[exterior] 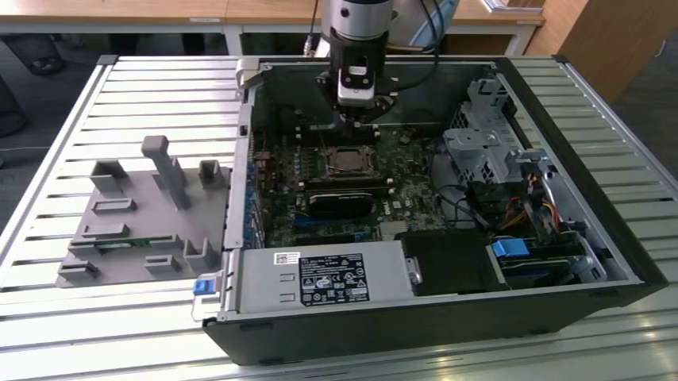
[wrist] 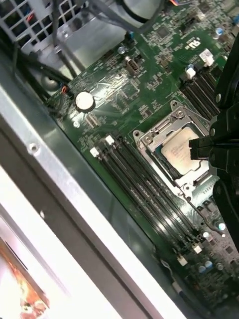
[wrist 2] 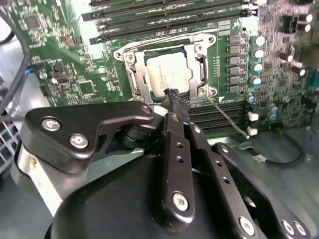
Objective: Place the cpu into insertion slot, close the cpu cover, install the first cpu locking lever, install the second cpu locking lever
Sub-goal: 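Install the first cpu locking lever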
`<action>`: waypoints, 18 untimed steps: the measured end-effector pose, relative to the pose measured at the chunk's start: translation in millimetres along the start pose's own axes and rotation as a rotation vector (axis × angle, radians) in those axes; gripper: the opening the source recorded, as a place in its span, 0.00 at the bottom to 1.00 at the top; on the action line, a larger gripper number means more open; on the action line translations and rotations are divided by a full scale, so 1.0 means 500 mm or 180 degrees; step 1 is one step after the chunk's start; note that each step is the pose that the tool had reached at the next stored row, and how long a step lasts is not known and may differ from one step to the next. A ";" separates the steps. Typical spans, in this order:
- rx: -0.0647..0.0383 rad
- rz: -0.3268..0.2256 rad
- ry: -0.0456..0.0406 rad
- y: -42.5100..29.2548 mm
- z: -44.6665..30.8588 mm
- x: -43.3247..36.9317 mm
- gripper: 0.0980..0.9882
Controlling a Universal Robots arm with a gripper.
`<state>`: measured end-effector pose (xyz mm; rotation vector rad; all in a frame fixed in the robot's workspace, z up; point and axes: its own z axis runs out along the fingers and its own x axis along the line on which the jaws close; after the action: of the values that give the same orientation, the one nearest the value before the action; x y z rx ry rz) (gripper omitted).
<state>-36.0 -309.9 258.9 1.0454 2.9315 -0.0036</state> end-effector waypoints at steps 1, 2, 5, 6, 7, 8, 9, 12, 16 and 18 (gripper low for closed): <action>-0.0002 -0.0049 0.0000 0.000 0.000 0.000 0.01; -0.0003 -0.0101 0.0001 0.000 0.000 0.000 0.01; -0.0007 -0.0257 0.0002 0.000 0.000 0.000 0.01; -0.0009 -0.0303 0.0002 0.000 0.000 0.000 0.01; -0.0010 -0.0352 0.0003 0.000 0.000 0.000 0.01; -0.0011 -0.0401 0.0003 0.000 0.000 0.000 0.01; -0.0013 -0.0454 0.0004 0.000 0.000 0.000 0.01; -0.0017 -0.0609 0.0005 0.000 0.000 -0.001 0.01; -0.0025 -0.0872 0.0007 0.001 0.000 -0.001 0.01; -0.0029 -0.0987 0.0007 0.001 0.001 -0.001 0.01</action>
<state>-35.5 -309.9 258.6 0.5802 3.0575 0.0036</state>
